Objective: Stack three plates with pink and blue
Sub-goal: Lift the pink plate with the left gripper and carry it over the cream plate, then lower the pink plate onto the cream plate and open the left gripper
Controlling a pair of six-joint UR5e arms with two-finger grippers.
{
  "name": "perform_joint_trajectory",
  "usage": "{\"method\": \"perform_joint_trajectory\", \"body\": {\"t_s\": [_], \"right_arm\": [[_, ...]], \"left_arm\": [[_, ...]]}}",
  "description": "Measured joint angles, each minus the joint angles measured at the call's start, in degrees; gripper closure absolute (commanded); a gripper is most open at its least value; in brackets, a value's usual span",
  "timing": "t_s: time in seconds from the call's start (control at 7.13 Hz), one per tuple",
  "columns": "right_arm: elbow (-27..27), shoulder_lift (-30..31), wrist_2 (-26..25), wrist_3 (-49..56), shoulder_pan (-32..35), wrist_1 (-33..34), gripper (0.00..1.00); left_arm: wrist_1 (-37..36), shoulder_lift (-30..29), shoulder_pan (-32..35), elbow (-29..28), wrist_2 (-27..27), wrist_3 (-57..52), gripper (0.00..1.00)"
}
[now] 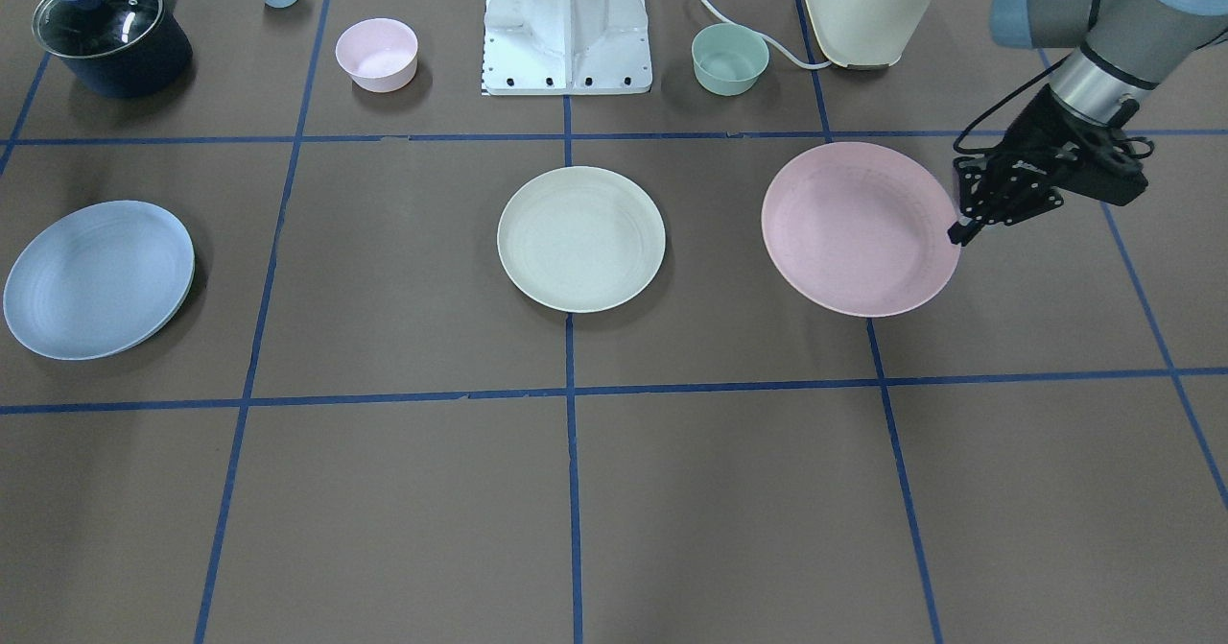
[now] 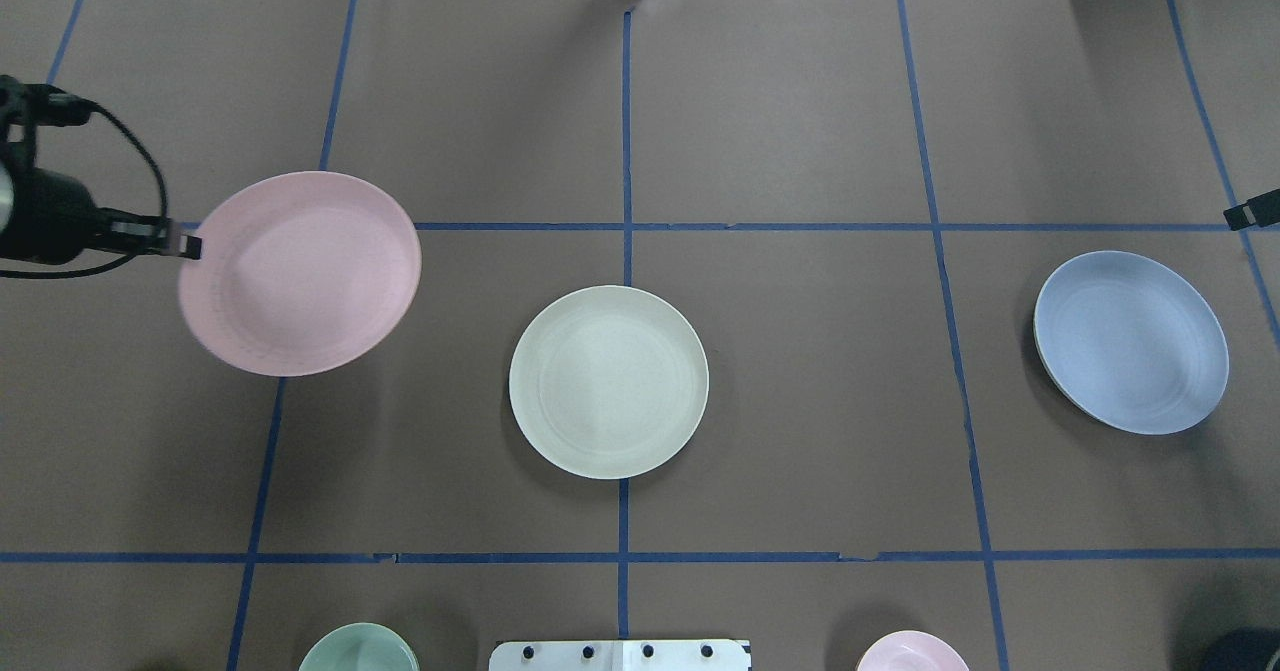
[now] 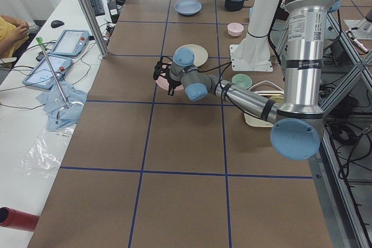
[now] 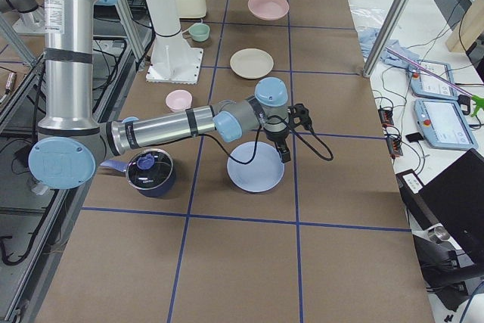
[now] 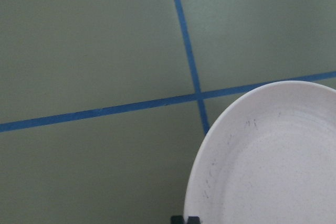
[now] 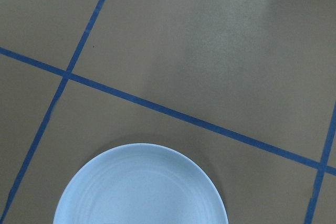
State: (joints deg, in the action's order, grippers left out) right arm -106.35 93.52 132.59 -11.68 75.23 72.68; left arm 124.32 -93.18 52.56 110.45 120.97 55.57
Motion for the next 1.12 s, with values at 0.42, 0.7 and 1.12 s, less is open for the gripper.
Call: {"method": "perform_joint_trajectory", "body": {"t_s": [0.42,0.7,1.12], "right_arm": [[0.0,0.0,0.0,-0.1,0.0,0.0,0.00],[-0.1,0.0,0.0,-0.3,0.0,0.0,0.00],[-0.2,0.0,0.1,-0.3,0.0,0.0,0.00]], "left_arm": [[-10.6,-13.4,-13.5,0.2,-9.4,15.1,1.00],[-12.1,-16.8,-20.7,-0.4,-14.8,21.4,1.00],[-12.1,-20.9,-24.7,-6.6,-18.5,24.0,0.01]]}}
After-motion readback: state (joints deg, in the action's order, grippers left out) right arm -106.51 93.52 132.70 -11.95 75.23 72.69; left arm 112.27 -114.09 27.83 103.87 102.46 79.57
